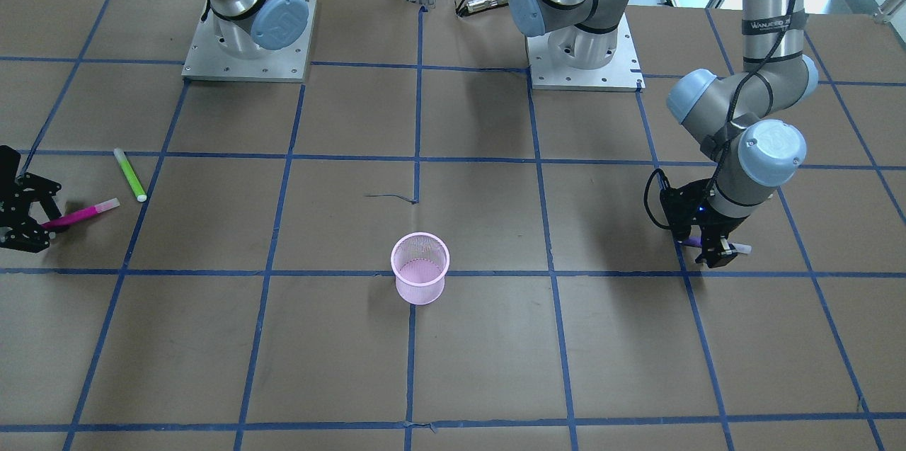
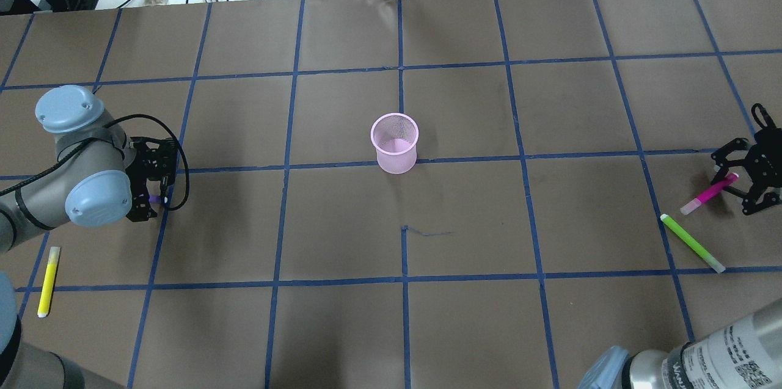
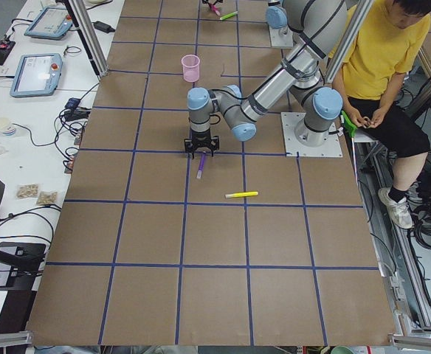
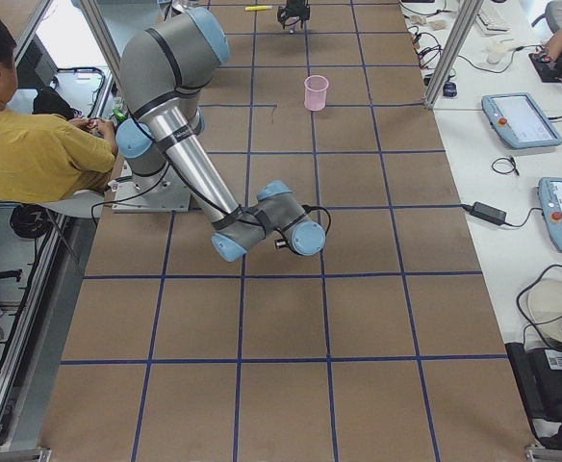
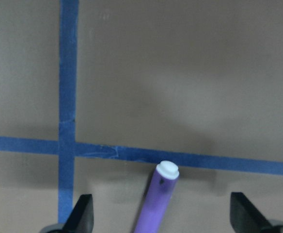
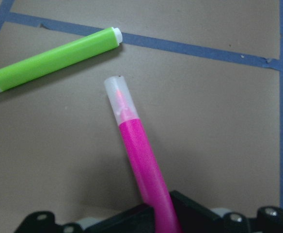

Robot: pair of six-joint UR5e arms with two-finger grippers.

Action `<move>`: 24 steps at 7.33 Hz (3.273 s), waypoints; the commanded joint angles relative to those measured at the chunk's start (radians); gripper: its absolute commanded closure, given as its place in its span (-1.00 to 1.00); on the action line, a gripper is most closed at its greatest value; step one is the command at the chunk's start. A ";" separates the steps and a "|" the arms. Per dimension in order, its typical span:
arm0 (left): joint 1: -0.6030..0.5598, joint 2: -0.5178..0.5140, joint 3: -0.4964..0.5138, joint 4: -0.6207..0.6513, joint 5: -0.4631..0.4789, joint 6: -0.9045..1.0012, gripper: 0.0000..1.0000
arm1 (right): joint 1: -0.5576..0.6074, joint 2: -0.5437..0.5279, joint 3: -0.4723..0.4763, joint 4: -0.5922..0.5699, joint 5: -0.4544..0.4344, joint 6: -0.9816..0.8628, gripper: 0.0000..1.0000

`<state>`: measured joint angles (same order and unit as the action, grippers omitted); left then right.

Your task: Insert purple and pink pens into pink cup

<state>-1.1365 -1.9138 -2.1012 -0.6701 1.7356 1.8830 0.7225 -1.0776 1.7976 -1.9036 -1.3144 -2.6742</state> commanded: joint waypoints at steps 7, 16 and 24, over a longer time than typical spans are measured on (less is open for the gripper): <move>-0.016 0.019 0.009 0.004 -0.008 0.007 1.00 | 0.000 -0.039 0.005 0.009 0.006 0.017 0.87; -0.016 0.035 0.046 -0.003 -0.028 0.011 1.00 | 0.128 -0.313 0.003 0.070 0.130 0.472 1.00; -0.008 0.042 0.076 -0.029 -0.096 0.010 1.00 | 0.754 -0.486 -0.003 -0.081 -0.155 1.156 1.00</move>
<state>-1.1459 -1.8734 -2.0353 -0.6912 1.6539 1.8931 1.3598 -1.5817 1.7961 -1.9012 -1.4081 -1.6696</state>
